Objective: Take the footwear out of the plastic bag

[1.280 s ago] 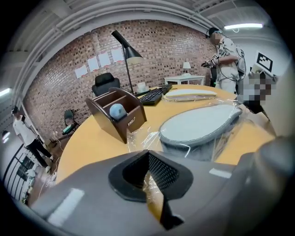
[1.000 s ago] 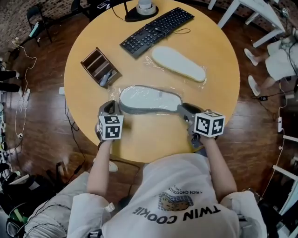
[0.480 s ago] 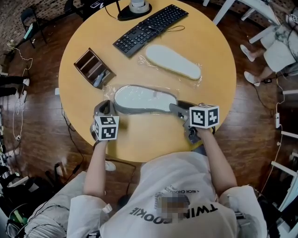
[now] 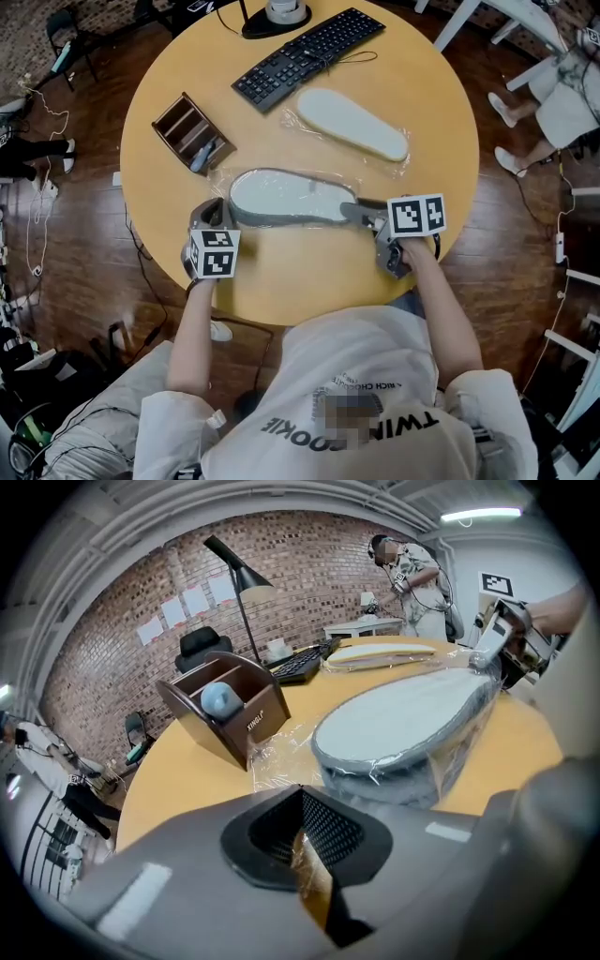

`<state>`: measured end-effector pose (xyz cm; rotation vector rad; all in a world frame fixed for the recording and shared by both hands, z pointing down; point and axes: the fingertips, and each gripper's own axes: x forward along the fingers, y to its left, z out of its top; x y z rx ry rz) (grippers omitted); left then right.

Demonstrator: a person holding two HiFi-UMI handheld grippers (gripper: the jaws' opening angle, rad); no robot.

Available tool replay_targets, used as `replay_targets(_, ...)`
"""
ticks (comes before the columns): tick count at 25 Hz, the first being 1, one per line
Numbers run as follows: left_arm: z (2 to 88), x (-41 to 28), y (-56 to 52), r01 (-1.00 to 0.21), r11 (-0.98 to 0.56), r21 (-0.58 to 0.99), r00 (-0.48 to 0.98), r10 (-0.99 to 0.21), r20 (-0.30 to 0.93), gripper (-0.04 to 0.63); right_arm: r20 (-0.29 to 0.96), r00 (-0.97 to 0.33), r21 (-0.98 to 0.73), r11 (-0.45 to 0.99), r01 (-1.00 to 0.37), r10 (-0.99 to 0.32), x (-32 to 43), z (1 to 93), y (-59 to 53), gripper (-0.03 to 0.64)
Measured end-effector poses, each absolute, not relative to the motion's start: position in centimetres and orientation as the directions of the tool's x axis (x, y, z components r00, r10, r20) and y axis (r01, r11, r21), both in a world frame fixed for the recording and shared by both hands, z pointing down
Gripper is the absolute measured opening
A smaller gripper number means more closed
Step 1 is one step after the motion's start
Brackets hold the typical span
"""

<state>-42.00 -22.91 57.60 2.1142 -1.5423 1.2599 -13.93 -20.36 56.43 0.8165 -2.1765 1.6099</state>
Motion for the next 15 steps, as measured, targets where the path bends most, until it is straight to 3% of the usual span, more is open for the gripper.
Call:
replay_targets(2, 57.6, -42.0, -22.9, -0.865, -0.412, -0.287, 0.068, -0.662, 0.746, 0.003, 0.563, -0.789, -0.767, 0.200, -0.610, -0.248, -13.8, 56.5, -20.4, 0.202)
replay_targets(4, 57.6, -42.0, -22.9, -0.864, -0.408, -0.293, 0.061, -0.664, 0.745, 0.003, 0.588, -0.767, -0.740, 0.211, -0.639, -0.257, -13.6, 56.7, -20.3, 0.146)
replay_targets(7, 57.6, -42.0, -22.9, -0.864, -0.404, -0.302, 0.050, -0.665, 0.745, 0.003, 0.603, -0.743, -0.714, 0.217, -0.665, -0.291, -13.3, 56.8, -20.3, 0.114)
replay_targets(15, 57.6, -41.9, -23.0, -0.857, -0.404, -0.321, 0.025, -0.654, 0.756, 0.003, 0.590, -0.718, -0.690, 0.230, -0.686, -0.370, -12.5, 55.8, -20.4, 0.091)
